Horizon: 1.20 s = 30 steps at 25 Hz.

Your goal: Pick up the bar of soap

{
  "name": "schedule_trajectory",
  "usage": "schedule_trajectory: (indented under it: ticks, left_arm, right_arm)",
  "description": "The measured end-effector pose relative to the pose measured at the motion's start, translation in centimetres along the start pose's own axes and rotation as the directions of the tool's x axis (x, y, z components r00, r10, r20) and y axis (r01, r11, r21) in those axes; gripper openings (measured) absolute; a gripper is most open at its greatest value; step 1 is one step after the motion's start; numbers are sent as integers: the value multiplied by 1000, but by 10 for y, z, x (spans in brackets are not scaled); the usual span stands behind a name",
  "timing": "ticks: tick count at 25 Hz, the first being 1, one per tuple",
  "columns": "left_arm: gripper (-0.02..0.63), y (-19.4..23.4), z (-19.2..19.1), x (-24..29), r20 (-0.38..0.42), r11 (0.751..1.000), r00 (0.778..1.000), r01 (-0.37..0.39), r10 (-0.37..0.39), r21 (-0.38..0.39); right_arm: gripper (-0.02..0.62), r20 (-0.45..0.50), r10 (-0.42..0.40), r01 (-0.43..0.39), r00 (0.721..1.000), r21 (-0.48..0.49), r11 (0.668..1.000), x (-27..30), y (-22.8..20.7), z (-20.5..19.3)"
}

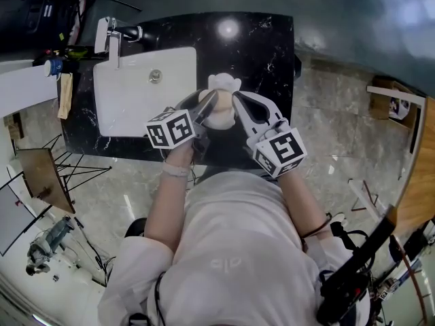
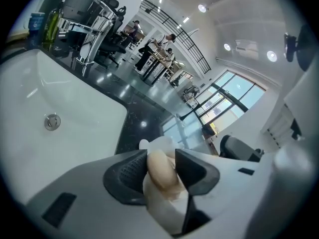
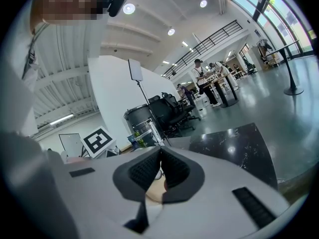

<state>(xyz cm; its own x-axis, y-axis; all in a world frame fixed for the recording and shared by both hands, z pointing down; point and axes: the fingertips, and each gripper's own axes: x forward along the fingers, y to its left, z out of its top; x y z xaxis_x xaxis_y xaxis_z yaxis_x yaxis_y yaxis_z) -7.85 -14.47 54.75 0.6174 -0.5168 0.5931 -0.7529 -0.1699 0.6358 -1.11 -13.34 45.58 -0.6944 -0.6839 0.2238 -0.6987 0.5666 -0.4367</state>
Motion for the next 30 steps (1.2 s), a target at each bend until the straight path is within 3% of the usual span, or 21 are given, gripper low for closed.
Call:
schedule_trajectory:
  ticks: [12, 16, 22, 30]
  left_arm:
    - [137, -5, 8, -13, 70, 1000, 997, 18, -19, 16]
    - [135, -17, 5, -16, 57, 990, 998, 21, -29, 140]
    - [132, -30, -4, -19, 18, 954, 999, 29, -36, 299]
    - [133, -43, -16, -24, -17, 885, 998, 61, -60, 461]
  right_arm:
    - [17, 0, 12, -12, 1000, 3, 1000, 0, 4, -1]
    - [17, 2, 16, -16, 1000, 5, 1000, -2, 3, -1]
    - [17, 1, 25, -25, 1000, 8, 1000, -2, 5, -3]
    - [17, -2, 37, -37, 999, 7, 999, -1, 9, -3]
